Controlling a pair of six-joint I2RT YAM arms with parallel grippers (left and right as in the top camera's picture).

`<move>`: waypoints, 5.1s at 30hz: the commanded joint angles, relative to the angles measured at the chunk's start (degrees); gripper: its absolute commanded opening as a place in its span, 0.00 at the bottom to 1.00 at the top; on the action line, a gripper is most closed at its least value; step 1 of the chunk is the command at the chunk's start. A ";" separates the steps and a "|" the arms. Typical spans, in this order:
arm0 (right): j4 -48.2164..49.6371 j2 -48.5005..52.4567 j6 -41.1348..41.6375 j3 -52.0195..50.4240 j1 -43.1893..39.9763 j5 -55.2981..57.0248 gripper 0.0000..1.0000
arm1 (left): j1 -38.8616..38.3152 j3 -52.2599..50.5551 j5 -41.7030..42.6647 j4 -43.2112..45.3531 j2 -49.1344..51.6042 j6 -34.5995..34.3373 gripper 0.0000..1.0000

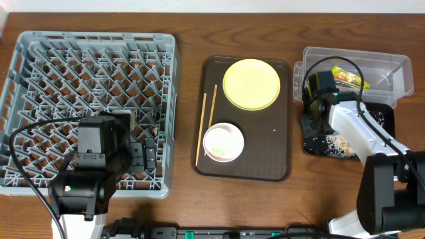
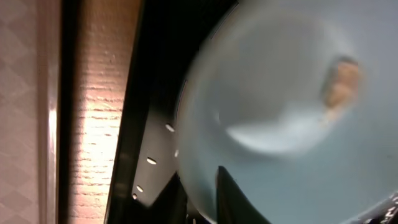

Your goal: Sort waste into correct bins and load items into the dishwasher

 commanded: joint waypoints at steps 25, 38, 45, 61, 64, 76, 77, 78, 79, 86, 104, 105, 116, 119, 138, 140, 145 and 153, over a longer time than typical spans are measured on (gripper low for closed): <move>-2.71 -6.47 5.35 1.29 0.20 -0.48 0.01 | 0.28 1.18 0.74 -0.44 -0.02 -0.09 0.95; -2.67 -13.44 8.57 1.64 -0.70 0.42 0.01 | 0.28 1.18 0.74 -0.90 -0.02 -0.09 0.95; -2.08 -13.46 8.26 1.64 -0.70 -2.99 0.01 | 0.28 1.18 0.74 -0.90 -0.02 -0.11 0.95; 1.77 -13.92 0.31 1.68 -0.66 -24.44 0.01 | 0.28 1.18 0.74 -0.87 -0.02 -0.09 0.95; 3.23 -14.80 -2.97 2.25 -0.55 -33.59 0.01 | 0.28 1.18 0.74 -0.87 -0.02 -0.09 0.95; 24.06 -14.84 -2.60 2.93 7.19 -39.58 0.01 | 0.28 1.18 0.74 -0.85 -0.02 -0.09 0.95; 26.56 -14.53 -2.62 2.93 8.37 -37.42 0.01 | 0.28 1.18 0.74 -0.85 -0.02 -0.09 0.95; 28.85 -14.21 -2.62 2.93 9.53 -34.95 0.01 | 0.28 1.18 0.74 -0.85 -0.02 -0.09 0.95; 31.34 -13.64 -2.64 2.93 10.91 -31.82 0.01 | 0.28 1.18 0.74 -0.85 -0.02 -0.09 0.95; 40.85 -7.26 -5.49 2.93 16.79 -20.98 0.01 | 0.28 1.18 0.74 -0.85 -0.02 -0.11 0.95; 42.51 9.31 -8.37 2.93 19.17 -19.15 0.01 | 0.28 1.18 0.74 -0.87 -0.02 -0.11 0.95; 42.45 9.44 -8.92 2.93 19.30 -19.17 0.01 | 0.28 1.18 0.76 -0.87 -0.02 -0.11 0.95; 38.51 -0.28 1.07 2.97 18.67 -15.39 0.01 | 0.28 1.18 0.74 -0.90 -0.02 -0.11 0.95; 35.56 -4.76 7.61 2.97 16.35 -17.84 0.01 | 0.28 1.18 0.74 -0.87 -0.02 -0.11 0.95; 18.51 -10.73 15.76 2.93 -14.71 -69.55 0.01 | 0.28 1.18 0.74 -0.87 -0.02 -0.09 0.95; 17.77 -10.73 14.91 2.84 -17.94 -72.85 0.01 | 0.28 1.18 0.74 -0.87 -0.02 -0.11 0.95; 16.70 -10.73 14.27 1.40 -25.42 -80.72 0.01 | 0.28 1.18 0.74 -0.87 -0.02 -0.09 0.95; 16.74 -10.73 12.63 -1.79 -34.14 -87.69 0.01 | 0.28 1.18 0.74 -0.87 -0.02 -0.11 0.95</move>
